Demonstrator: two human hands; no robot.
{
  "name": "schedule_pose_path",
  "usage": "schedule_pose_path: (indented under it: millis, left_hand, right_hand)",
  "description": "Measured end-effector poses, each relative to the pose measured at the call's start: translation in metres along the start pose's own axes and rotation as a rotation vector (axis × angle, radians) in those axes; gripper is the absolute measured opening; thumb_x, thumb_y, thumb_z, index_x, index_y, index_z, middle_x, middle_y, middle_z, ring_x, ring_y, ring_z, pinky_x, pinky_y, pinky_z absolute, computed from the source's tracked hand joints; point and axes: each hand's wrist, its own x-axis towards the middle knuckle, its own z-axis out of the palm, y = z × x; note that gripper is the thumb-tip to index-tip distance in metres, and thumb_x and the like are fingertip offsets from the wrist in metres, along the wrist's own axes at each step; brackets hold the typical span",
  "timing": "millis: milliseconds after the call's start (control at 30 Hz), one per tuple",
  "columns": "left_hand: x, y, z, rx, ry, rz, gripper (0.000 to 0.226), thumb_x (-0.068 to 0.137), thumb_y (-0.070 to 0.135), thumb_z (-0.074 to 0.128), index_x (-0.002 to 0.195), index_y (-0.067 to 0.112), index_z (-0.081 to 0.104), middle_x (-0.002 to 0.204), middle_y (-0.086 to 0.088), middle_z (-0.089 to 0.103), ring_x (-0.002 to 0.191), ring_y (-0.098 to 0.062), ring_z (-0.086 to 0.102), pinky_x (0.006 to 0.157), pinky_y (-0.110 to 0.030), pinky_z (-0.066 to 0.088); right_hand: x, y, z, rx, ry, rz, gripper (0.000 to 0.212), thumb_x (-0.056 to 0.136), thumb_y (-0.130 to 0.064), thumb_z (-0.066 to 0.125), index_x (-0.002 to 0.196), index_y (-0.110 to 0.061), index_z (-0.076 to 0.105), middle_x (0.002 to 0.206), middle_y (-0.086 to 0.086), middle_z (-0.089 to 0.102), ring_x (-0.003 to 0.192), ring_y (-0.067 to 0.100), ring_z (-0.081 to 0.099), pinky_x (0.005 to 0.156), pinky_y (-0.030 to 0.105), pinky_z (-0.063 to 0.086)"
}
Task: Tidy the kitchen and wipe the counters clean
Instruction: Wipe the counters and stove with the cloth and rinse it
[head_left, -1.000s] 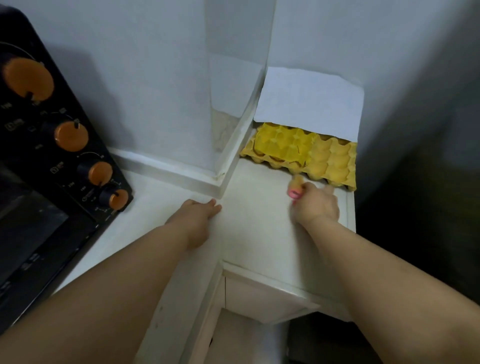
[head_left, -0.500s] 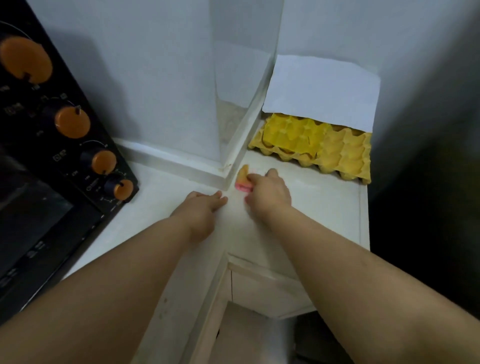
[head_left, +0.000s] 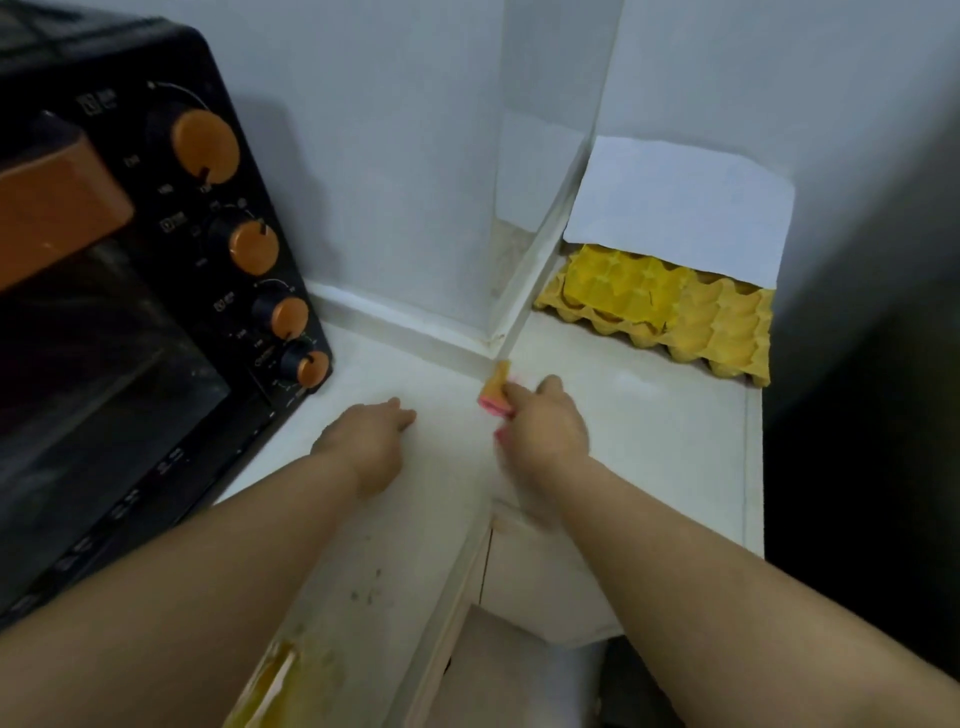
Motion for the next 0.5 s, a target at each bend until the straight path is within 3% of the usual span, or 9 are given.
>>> schedule_pose_path:
  millis: [167,233,333,400,433,500]
  left_hand:
    - [-0.005,-0.009,-0.002,-0.078,-0.066,0.023,0.073,0.087,-0.009,0.034,0.150,0.028,0.026,0.159,0.010,0.010,0.146,-0.019,0.017,0.118,-0.030,0.019]
    - [-0.012,-0.011,-0.003,-0.097,-0.083,0.039,0.070,0.089,-0.009,0.032,0.149,0.026,0.028,0.159,0.008,0.013,0.146,-0.019,0.018,0.119,-0.029,0.018]
    - [-0.031,-0.020,-0.003,-0.149,-0.068,0.030,0.065,0.090,-0.007,0.034,0.148,0.023,0.032,0.158,0.006,0.020,0.145,-0.019,0.022,0.118,-0.030,0.019]
    - [-0.046,-0.033,-0.004,-0.159,-0.019,-0.004,0.062,0.090,-0.003,0.036,0.147,0.023,0.034,0.157,0.004,0.023,0.144,-0.019,0.025,0.118,-0.031,0.021]
    - [-0.054,-0.039,-0.004,-0.153,0.006,-0.029,0.061,0.090,-0.002,0.037,0.146,0.024,0.035,0.156,0.003,0.026,0.143,-0.019,0.027,0.117,-0.031,0.023]
    - [-0.079,-0.049,-0.004,-0.159,0.036,-0.099,0.060,0.091,0.000,0.037,0.145,0.025,0.038,0.153,0.001,0.032,0.139,-0.021,0.034,0.113,-0.031,0.032]
  right_hand:
    - [-0.054,0.006,-0.006,-0.010,-0.183,-0.311,0.047,0.085,-0.027,0.060,0.130,-0.039,0.054,0.102,0.001,0.039,0.101,0.026,0.050,0.082,0.029,0.041]
    - [-0.061,0.032,-0.019,0.019,-0.145,-0.227,0.042,0.085,-0.026,0.059,0.125,-0.041,0.058,0.103,0.001,0.042,0.098,0.027,0.053,0.082,0.028,0.042]
    - [-0.049,0.055,-0.039,0.003,0.026,0.172,0.037,0.088,-0.027,0.054,0.124,-0.033,0.056,0.110,0.007,0.040,0.101,0.035,0.053,0.089,0.033,0.042]
    - [-0.039,0.046,-0.040,-0.019,0.013,0.354,0.037,0.090,-0.026,0.049,0.127,-0.025,0.051,0.121,0.013,0.038,0.107,0.039,0.051,0.094,0.038,0.041]
    - [-0.037,0.033,-0.035,-0.034,-0.009,0.335,0.038,0.089,-0.026,0.049,0.127,-0.024,0.051,0.123,0.014,0.037,0.107,0.039,0.051,0.095,0.038,0.042]
    - [-0.044,-0.005,-0.015,-0.040,-0.088,0.094,0.042,0.087,-0.028,0.052,0.129,-0.026,0.050,0.120,0.012,0.037,0.105,0.036,0.053,0.095,0.036,0.045]
